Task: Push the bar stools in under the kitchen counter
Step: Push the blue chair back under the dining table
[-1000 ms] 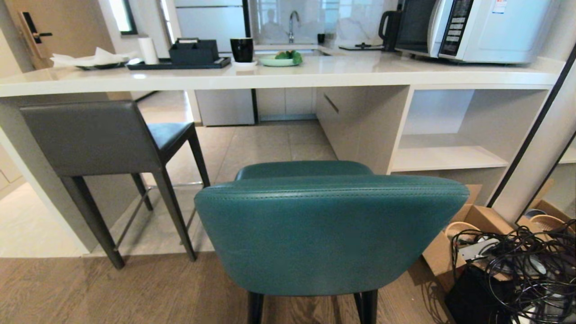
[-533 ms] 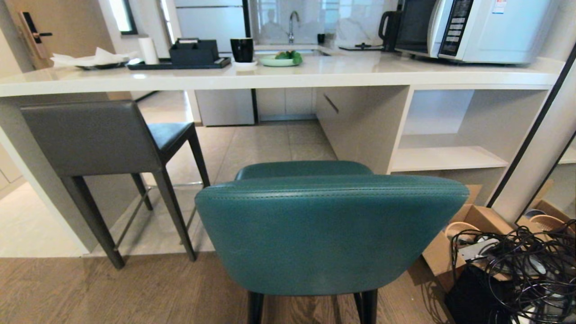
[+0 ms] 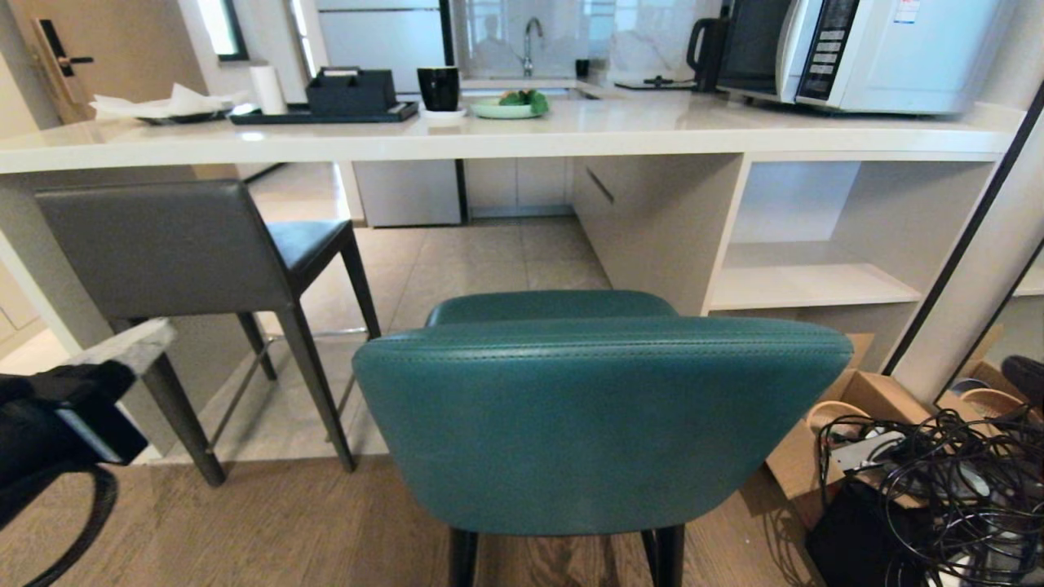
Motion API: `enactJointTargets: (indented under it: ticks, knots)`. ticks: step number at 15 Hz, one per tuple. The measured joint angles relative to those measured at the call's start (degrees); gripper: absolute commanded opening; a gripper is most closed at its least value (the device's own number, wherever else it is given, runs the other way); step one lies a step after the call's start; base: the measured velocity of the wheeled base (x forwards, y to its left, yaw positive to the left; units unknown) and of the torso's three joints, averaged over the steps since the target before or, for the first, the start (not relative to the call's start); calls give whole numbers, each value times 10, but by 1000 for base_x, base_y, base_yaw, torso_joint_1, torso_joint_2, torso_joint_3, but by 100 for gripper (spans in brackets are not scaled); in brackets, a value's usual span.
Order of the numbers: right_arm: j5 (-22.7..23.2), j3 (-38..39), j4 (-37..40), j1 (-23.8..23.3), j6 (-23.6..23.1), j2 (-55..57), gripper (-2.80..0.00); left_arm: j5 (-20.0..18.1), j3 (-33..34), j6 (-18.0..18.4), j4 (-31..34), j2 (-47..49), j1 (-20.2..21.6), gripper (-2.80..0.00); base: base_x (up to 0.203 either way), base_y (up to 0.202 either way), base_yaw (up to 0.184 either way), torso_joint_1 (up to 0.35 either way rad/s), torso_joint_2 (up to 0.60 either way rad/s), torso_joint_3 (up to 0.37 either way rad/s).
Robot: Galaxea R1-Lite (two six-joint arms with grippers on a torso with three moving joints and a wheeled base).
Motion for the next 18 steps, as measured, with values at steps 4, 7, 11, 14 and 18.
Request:
enactJointTargets:
  ticks: [4, 7, 11, 14, 18]
  knots:
    - [-44, -8, -168, 60, -2, 170, -280, 67, 8, -6, -168, 173, -74, -280, 0, 0, 0, 0, 0, 0]
    - [-49, 7, -239, 78, 0, 237, -280, 76, 41, -6, -302, 265, -104, -280, 0, 0, 0, 0, 0, 0]
    - [-50, 38, -250, 124, 0, 260, -280, 75, 79, -21, -347, 308, -123, -280, 0, 0, 0, 0, 0, 0]
    - [-50, 40, -251, 161, 0, 267, -280, 76, 61, -21, -357, 338, -138, -280, 0, 0, 0, 0, 0, 0]
    - [-68, 21, -293, 177, -1, 315, -280, 76, 39, -19, -404, 401, -151, -280, 0, 0, 0, 0, 0, 0]
